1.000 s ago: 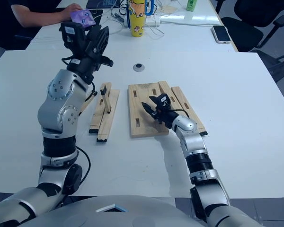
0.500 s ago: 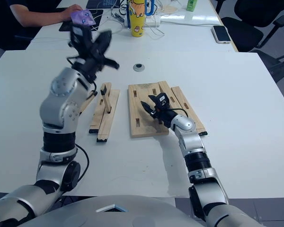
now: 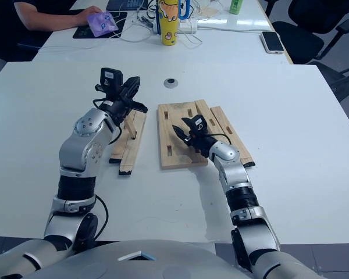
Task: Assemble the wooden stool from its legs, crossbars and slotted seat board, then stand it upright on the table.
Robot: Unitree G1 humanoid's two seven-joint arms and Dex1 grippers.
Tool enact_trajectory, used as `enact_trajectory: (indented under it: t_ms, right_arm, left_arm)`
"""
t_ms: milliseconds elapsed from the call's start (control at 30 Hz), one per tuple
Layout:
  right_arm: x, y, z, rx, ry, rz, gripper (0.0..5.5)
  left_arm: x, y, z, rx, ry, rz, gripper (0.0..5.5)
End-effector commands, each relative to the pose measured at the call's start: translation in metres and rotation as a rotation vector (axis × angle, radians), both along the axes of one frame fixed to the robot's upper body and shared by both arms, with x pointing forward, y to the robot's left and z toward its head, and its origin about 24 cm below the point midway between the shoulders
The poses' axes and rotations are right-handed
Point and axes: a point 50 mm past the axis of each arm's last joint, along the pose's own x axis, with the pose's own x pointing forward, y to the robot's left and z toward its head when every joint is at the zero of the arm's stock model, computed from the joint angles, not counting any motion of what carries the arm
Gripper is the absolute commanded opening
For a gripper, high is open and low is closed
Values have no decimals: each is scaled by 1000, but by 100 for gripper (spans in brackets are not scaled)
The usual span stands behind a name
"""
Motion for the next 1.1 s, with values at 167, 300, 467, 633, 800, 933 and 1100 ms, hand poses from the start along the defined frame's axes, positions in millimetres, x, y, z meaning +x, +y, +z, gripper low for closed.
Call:
enact_trajectory:
  t_ms: [167,300,467,633,800,933,1100]
  right_arm:
    - [3,1,3,-3,-19,-3,222]
    - [3,0,2,-5,-17,-4,222]
    - [1,2,1,-6,-16,1,222]
    - [2,5,2,-5,-18,16,222]
    - [3,3,2,-7,-23,3,222]
    - [6,3,3,-7,-26,7,222]
    - [4,1,1,-11,-23,1,222]
  left_arm:
    - [6,14,54,16,-240,75,2]
    - [1,7,93,21,-384,47,2]
    - [5,3,48,54,-192,37,2]
    - [-29,12,-78,134,307,11,2]
    - [-11,1,-35,84,109,13,2]
    - [-9,-1,-20,78,25,35,2]
    - [-11,10,10,97,-155,120,2]
